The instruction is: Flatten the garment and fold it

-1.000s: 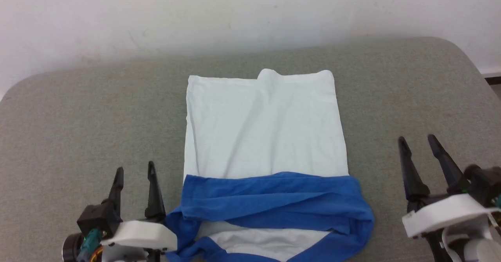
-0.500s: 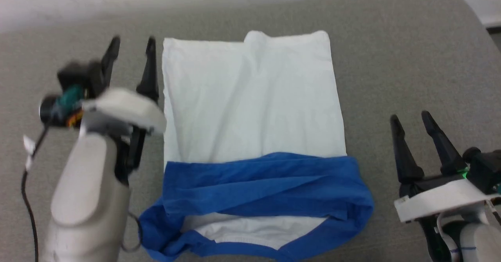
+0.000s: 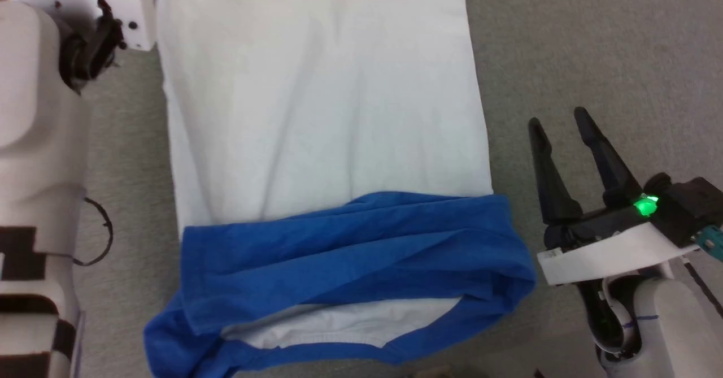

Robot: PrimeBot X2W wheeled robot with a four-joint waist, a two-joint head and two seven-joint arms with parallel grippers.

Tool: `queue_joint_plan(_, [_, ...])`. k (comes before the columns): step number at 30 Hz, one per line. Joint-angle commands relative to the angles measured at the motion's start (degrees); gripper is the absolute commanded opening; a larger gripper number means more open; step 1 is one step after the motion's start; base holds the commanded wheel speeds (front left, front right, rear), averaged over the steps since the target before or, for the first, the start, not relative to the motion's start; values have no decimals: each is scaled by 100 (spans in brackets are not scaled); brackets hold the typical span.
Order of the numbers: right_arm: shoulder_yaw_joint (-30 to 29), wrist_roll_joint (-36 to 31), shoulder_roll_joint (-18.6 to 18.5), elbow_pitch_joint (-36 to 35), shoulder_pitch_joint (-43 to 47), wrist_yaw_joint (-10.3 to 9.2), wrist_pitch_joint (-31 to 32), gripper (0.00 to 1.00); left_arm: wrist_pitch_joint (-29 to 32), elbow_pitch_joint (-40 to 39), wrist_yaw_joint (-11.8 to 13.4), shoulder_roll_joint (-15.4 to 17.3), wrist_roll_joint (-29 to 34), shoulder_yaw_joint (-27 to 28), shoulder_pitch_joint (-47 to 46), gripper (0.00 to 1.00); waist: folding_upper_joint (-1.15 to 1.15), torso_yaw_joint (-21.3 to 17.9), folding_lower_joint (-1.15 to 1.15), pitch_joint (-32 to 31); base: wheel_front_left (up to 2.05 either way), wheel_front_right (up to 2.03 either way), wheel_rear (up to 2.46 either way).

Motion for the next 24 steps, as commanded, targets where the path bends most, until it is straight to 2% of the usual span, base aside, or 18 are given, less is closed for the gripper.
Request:
queue_joint_plan(1, [30,42,21,43,-82,-4,-52,100,120,86,-29,31,-22,-49,-125,100,0,-456,-2,498,0,0,0])
queue_joint_plan(10, [397,278,61,414,-392,-4,-313,100,1798,875,-77,432,-183,-324,-763,100,0,-924,-2,1008,0,0,0])
queue_joint_plan(15, [482,400,39,621,-488,-4,-406,100,2770,1240,29,624,-190,-401,-723,100,0,-1065,-2,1088,0,0,0])
queue_joint_plan(16, [489,419,33,651,-496,-4,-424,100,3037,1306,52,625,-225,-409,-684,78,0,-1076,-2,1087,0,0,0])
queue_joint_plan(17, [495,432,26,673,-502,-4,-441,100,3290,1356,112,604,-286,-386,-647,45,0,-1084,-2,1090,0,0,0])
queue_joint_plan(19, [515,509,22,682,-536,-4,-500,100,3631,1349,215,548,-407,-330,-564,0,0,-1093,-2,1098,0,0,0])
queue_joint_plan(24, [556,567,-12,799,-604,-4,-552,100,3654,1020,378,537,-517,-254,-336,0,0,-1075,-2,1073,0,0,0])
